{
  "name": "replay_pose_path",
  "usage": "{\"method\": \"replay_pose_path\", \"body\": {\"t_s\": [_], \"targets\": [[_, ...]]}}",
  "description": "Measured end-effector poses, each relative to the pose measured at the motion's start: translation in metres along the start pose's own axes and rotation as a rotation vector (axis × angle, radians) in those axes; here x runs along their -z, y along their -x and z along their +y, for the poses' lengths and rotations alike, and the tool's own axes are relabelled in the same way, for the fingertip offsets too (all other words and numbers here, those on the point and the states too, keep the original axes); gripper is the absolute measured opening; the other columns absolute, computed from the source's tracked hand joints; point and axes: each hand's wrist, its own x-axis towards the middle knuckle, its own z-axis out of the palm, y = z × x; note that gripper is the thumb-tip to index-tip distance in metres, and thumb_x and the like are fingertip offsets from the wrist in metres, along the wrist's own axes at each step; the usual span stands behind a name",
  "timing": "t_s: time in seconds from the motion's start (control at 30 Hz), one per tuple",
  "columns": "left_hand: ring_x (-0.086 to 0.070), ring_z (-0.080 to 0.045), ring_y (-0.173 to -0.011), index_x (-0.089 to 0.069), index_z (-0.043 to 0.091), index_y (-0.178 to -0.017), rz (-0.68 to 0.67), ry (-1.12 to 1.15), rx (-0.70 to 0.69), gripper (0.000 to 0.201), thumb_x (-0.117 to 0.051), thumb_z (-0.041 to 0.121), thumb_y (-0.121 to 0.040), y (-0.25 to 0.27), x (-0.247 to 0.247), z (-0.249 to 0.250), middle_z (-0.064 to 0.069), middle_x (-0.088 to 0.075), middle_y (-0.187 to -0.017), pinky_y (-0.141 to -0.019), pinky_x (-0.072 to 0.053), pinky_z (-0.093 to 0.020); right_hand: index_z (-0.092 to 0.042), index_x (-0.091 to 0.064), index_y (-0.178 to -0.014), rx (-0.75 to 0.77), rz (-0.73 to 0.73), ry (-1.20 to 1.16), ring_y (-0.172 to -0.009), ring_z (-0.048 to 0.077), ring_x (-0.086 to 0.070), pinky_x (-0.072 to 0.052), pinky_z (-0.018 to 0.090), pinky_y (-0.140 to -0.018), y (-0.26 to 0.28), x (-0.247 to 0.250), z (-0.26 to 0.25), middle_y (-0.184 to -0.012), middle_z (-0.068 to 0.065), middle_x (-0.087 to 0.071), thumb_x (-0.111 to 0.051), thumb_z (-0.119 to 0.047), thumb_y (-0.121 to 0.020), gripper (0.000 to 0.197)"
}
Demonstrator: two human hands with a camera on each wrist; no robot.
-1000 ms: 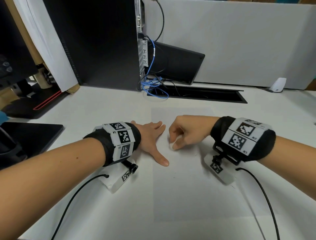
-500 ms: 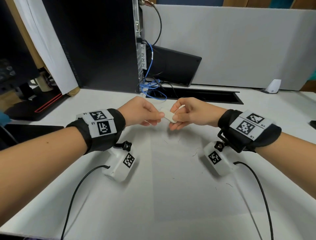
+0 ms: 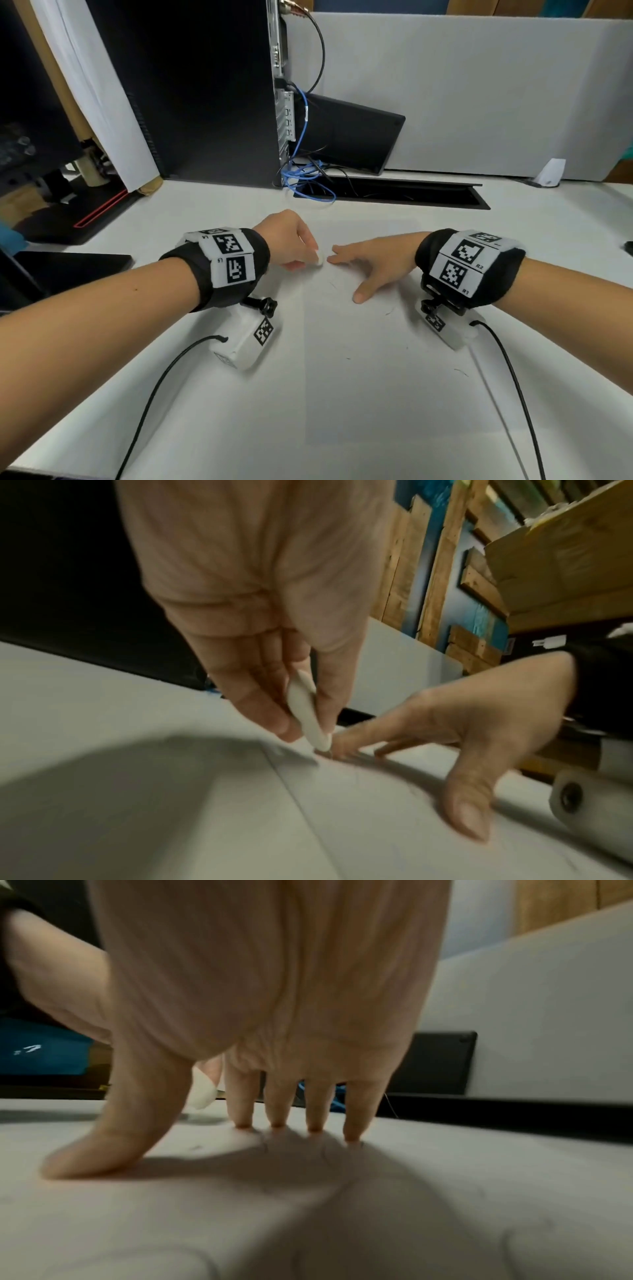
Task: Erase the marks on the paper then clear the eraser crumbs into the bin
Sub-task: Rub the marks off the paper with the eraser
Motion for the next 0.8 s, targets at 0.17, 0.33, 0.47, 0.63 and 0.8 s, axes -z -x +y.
{"method": "replay_pose_path", "body": {"t_s": [0.17, 0.33, 0.47, 0.63, 0.8], "targets": [[-0.056, -0.006, -0.046, -0.071, 0.011, -0.076, 0.007, -0.038, -0.009, 0.010, -0.079, 0.018, -0.073, 0.000, -0.010, 0.000, 0.000, -0.064, -0.059, -0.055, -0.046, -0.017, -0.034, -0.004, -0.149, 0.011, -0.051, -0.029, -0.146, 0.010, 0.010, 0.004, 0.038, -0.119, -0.008, -0.003, 0.008, -0.158, -0.013, 0.008, -0.063, -0.047, -0.082, 0.089], [-0.054, -0.008, -0.049, -0.076, 0.006, -0.081, -0.111, -0.028, -0.050, 0.015, -0.079, 0.017, -0.073, 0.009, -0.017, 0.002, -0.001, -0.064, -0.059, -0.061, -0.046, -0.016, -0.040, -0.003, -0.148, 0.016, -0.067, -0.035, -0.146, 0.013, 0.012, 0.004, 0.043, -0.120, -0.012, -0.004, 0.010, -0.158, -0.011, 0.011, -0.064, -0.049, -0.080, 0.091], [-0.053, -0.003, -0.050, -0.074, 0.010, -0.080, 0.061, -0.112, -0.035, 0.010, -0.077, 0.017, -0.074, 0.001, -0.008, 0.002, 0.006, -0.061, -0.057, -0.051, -0.041, -0.012, -0.038, -0.004, -0.148, 0.013, -0.060, -0.021, -0.146, 0.013, 0.011, 0.003, 0.042, -0.120, -0.011, -0.004, 0.009, -0.158, -0.012, 0.010, -0.064, -0.047, -0.081, 0.090], [-0.053, -0.004, -0.050, -0.074, 0.008, -0.075, -0.036, -0.113, -0.083, 0.008, -0.076, 0.015, -0.074, 0.014, -0.021, 0.006, 0.001, -0.064, -0.058, -0.058, -0.045, -0.015, -0.040, -0.004, -0.148, 0.011, -0.069, -0.015, -0.146, 0.014, 0.011, 0.003, 0.044, -0.120, -0.012, -0.003, 0.009, -0.158, -0.012, 0.011, -0.064, -0.049, -0.080, 0.092], [-0.050, 0.002, -0.040, -0.076, 0.003, -0.078, 0.019, -0.107, -0.058, 0.009, -0.074, 0.011, -0.073, 0.005, -0.019, 0.009, 0.001, -0.062, -0.055, -0.060, -0.047, -0.018, -0.039, -0.004, -0.148, 0.007, -0.060, 0.004, -0.147, 0.013, 0.009, 0.001, 0.043, -0.120, -0.011, -0.002, 0.007, -0.158, -0.012, 0.010, -0.064, -0.050, -0.080, 0.091]]}}
